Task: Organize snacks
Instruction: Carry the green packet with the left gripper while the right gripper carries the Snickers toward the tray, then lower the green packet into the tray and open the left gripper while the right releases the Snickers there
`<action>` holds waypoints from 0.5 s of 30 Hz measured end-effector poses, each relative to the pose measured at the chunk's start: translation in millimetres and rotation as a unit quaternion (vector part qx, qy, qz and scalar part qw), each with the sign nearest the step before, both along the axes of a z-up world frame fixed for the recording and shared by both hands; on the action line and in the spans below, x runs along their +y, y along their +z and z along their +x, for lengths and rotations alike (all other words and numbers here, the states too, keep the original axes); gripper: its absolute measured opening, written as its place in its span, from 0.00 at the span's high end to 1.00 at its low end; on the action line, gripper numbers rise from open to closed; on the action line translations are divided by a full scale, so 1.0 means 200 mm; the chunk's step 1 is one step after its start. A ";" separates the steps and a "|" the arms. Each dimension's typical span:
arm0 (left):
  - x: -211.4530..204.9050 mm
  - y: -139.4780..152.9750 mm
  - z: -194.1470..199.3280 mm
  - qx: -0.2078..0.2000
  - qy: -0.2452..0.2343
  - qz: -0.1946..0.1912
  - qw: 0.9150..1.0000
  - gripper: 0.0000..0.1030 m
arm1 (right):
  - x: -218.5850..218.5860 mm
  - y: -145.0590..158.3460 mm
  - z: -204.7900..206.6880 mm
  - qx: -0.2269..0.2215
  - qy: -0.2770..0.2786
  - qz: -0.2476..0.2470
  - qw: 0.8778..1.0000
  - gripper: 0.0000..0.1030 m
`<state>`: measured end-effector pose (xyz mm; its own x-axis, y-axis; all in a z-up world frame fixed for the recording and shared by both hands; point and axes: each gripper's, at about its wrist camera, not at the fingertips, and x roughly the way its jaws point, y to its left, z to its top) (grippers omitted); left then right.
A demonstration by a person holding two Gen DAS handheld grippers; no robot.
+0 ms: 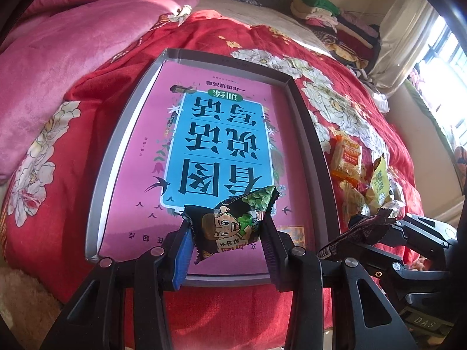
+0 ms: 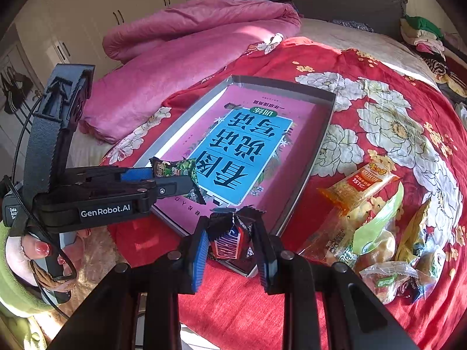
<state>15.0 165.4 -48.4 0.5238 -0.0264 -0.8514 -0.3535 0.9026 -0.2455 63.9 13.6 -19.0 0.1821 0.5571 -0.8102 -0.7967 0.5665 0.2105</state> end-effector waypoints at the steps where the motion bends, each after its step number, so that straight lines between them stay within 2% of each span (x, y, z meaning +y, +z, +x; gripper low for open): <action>1: 0.00 -0.01 0.00 0.001 0.000 0.001 1.000 0.56 | 0.00 -0.01 0.00 0.003 -0.001 -0.002 1.000 0.71; 15: -0.01 -0.06 0.03 0.005 -0.003 0.015 1.000 0.56 | 0.10 -0.12 0.04 0.014 -0.006 -0.026 1.000 0.71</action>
